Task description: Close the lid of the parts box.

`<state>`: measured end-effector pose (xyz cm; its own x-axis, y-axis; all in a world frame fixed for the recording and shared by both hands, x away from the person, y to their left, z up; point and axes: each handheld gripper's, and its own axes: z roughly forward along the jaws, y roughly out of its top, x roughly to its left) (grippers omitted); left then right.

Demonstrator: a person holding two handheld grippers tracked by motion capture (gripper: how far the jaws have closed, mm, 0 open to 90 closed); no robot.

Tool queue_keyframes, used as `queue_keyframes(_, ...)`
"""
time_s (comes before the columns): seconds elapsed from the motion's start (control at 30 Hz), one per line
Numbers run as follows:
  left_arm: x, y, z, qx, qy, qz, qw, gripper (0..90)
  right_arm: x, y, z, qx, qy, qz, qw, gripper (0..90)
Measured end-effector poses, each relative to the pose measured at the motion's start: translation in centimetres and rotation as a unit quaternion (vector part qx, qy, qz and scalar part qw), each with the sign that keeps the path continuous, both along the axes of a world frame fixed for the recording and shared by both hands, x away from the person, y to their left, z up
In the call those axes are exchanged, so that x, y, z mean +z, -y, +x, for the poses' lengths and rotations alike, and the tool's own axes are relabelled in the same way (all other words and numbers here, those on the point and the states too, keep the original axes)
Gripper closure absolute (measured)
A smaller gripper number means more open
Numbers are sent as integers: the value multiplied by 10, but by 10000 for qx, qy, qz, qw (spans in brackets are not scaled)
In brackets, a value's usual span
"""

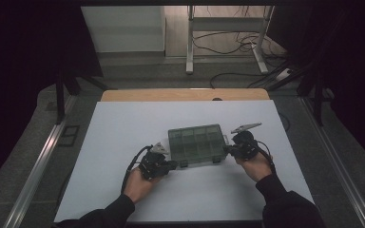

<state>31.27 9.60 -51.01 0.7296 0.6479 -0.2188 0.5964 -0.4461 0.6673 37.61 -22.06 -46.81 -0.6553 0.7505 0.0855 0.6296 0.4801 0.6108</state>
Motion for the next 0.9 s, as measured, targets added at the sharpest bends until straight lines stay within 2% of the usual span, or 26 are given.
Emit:
queue_keyframes(0.13, 0, -1, 2, 61, 30, 46, 10000, 850, 0, -1, -1, 28, -31, 16, 10000, 898)
queue_keyframes(0.27, -4, -1, 4, 185, 25, 247, 9995, 841, 0, -3, -2, 83, -60, 37, 9999, 898)
queue_keyframes(0.67, -7, -2, 9, 230, -22, 268, 9994, 839, 0, -5, -3, 121, -67, 29, 9999, 897)
queue_keyframes(0.9, -3, -4, 7, 198, -30, 215, 9996, 821, 0, -5, -5, 73, -14, 12, 10000, 881)
